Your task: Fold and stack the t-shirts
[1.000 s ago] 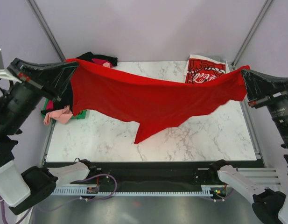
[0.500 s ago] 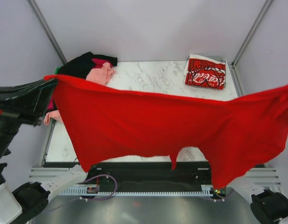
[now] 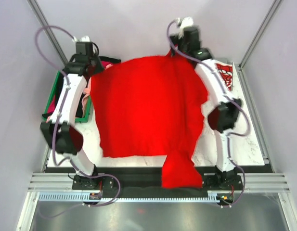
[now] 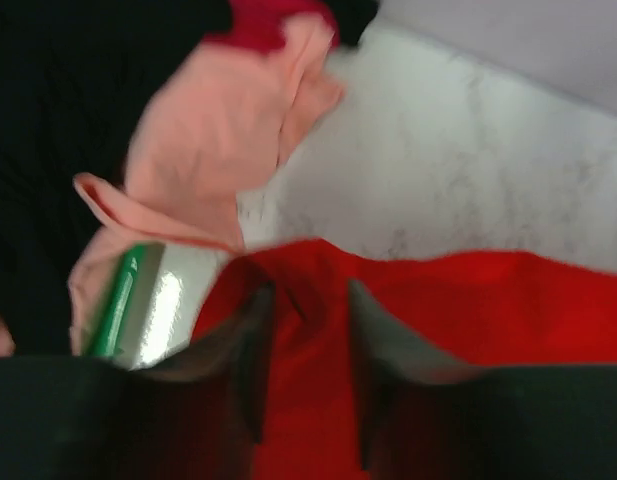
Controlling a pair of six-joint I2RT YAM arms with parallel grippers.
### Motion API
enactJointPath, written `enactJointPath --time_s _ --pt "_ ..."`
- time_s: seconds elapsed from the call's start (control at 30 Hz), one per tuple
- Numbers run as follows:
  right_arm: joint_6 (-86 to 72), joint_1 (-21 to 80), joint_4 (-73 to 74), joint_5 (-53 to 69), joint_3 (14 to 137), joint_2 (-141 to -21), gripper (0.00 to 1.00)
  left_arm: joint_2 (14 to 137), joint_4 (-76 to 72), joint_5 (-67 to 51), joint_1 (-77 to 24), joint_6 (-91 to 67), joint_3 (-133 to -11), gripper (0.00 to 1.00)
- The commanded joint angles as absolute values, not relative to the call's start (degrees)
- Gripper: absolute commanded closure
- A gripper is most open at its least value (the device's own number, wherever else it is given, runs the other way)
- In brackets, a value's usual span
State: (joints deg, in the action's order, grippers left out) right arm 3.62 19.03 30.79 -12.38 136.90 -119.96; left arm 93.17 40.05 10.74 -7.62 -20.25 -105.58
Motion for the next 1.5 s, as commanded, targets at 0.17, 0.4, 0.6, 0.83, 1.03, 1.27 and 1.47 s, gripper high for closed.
enactJointPath --time_s 0.17,0.4,0.6,0.83,1.03,1.27,1.47 --pt "-5.3 18.3 30.4 -15.1 125.3 -117.7 0.02 112.5 48.9 -1.0 -1.1 -25.9 -110.0 0.0" --pt "-13.8 18.3 12.2 -5.7 87.7 -99.8 0.02 101.4 42.8 2.5 -4.4 -25.1 -95.3 0.0" --pt "-19.2 18.0 7.1 0.5 72.9 -99.8 0.02 91.0 34.7 0.3 -11.0 -29.2 -74.6 0.01" --pt "-25.1 15.0 4.7 8.3 70.7 -105.6 0.02 90.7 23.0 -7.8 -16.7 -36.5 -56.0 0.02" --pt "-28.5 9.3 4.3 10.7 65.0 -107.2 0.02 93.0 20.5 -5.5 -16.5 -37.2 -50.1 0.02" --pt "-31.3 0.4 2.1 14.9 53.8 -105.8 0.02 91.4 19.9 -6.5 -5.0 -35.2 -45.3 0.04" --pt "-32.5 -6.4 3.9 13.3 48.5 -101.7 0.02 89.0 23.6 -1.9 -0.2 -36.6 -46.8 0.02"
